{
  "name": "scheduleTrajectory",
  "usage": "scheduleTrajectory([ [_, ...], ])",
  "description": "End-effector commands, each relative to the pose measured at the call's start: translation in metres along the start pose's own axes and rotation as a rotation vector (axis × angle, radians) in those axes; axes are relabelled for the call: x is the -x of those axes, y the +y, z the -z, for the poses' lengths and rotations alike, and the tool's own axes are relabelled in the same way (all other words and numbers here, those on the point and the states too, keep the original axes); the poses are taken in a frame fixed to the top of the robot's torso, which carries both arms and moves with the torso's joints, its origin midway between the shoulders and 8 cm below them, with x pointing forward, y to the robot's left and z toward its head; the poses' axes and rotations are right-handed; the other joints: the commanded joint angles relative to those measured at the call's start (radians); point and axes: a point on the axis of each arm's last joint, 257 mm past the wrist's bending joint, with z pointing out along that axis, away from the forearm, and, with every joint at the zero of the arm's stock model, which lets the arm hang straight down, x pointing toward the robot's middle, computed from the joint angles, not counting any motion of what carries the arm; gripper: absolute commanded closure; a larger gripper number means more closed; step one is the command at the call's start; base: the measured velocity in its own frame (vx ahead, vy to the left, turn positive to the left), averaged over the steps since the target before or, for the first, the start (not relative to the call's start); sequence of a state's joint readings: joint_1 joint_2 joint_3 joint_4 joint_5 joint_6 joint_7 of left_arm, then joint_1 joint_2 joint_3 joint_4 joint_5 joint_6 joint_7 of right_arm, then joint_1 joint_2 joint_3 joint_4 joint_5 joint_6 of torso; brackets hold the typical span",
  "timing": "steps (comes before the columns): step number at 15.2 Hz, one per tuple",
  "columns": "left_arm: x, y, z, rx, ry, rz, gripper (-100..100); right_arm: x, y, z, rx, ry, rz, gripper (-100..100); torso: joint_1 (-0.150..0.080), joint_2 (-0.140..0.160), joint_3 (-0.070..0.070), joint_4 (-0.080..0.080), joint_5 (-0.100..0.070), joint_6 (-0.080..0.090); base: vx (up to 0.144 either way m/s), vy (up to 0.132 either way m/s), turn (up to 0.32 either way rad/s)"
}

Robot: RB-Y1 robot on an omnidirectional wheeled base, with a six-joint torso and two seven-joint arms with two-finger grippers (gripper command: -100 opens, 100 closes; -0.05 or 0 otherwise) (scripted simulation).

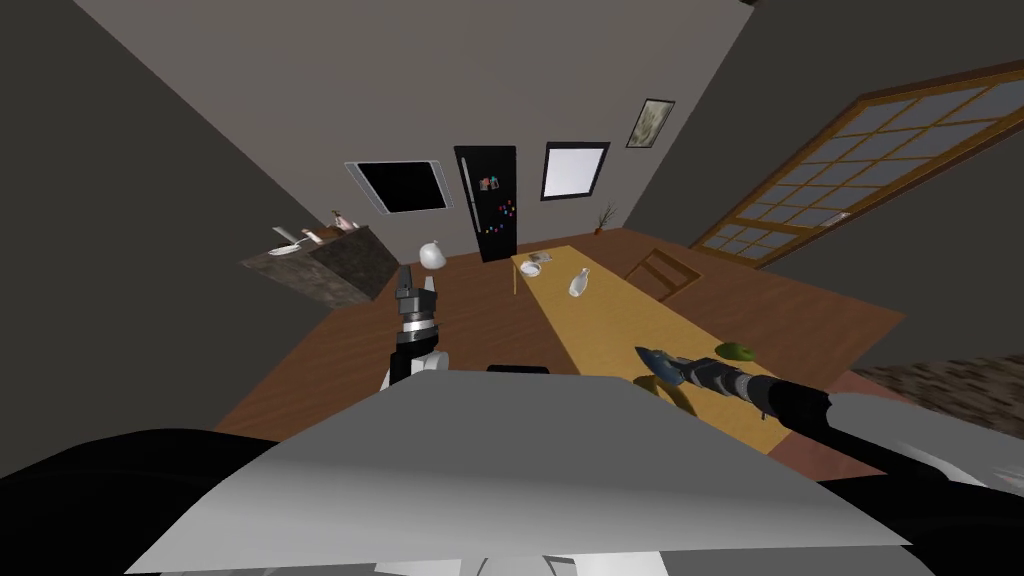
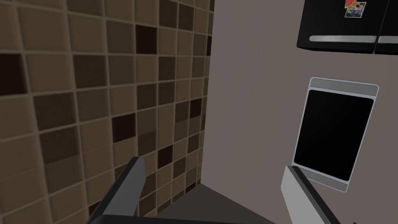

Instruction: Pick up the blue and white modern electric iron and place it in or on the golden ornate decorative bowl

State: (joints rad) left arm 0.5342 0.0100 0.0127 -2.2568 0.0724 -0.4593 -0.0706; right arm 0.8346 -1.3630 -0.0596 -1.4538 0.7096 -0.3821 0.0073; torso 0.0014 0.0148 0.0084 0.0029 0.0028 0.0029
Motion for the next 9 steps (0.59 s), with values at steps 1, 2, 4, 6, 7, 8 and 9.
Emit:
scheduleTrajectory([
  [1,0.000,0.000,0.000,0.000,0.000,0.000,0,0.011,-0.001,0.004,0.016,-0.002,0.016,100,0.000,0.000,0.000,0.000,0.000,0.000,-0.157,-0.052,-0.117],
  [2,0.000,0.000,0.000,0.000,0.000,0.000,0,0.015,-0.001,0.005,0.022,-0.002,0.023,100,0.000,0.000,0.000,0.000,0.000,0.000,-0.154,-0.043,-0.117],
  [4,0.000,0.000,0.000,0.000,0.000,0.000,0,0.023,-0.001,0.008,0.034,-0.002,0.035,100,0.001,-0.001,0.000,0.000,0.000,0.000,-0.148,-0.035,-0.091],
  [6,0.000,0.000,0.000,0.000,0.000,0.000,0,0.035,0.000,0.011,0.054,-0.001,0.054,100,0.002,-0.002,-0.001,0.000,0.001,-0.001,-0.143,-0.042,-0.120],
  [7,0.000,0.000,0.000,0.000,0.000,0.000,0,0.039,0.001,0.012,0.061,-0.001,0.060,100,0.002,-0.001,-0.001,0.000,0.001,-0.001,-0.171,-0.064,-0.141],
  [8,0.000,0.000,0.000,0.000,0.000,0.000,0,0.034,-0.001,0.011,0.050,-0.001,0.052,100,0.002,0.000,0.000,0.000,0.001,0.000,-0.108,-0.040,-0.057],
  [9,0.000,0.000,0.000,0.000,0.000,0.000,0,0.035,0.000,0.012,0.053,-0.001,0.053,-100,0.002,-0.002,-0.001,0.000,0.000,-0.001,-0.039,-0.014,-0.008],
])
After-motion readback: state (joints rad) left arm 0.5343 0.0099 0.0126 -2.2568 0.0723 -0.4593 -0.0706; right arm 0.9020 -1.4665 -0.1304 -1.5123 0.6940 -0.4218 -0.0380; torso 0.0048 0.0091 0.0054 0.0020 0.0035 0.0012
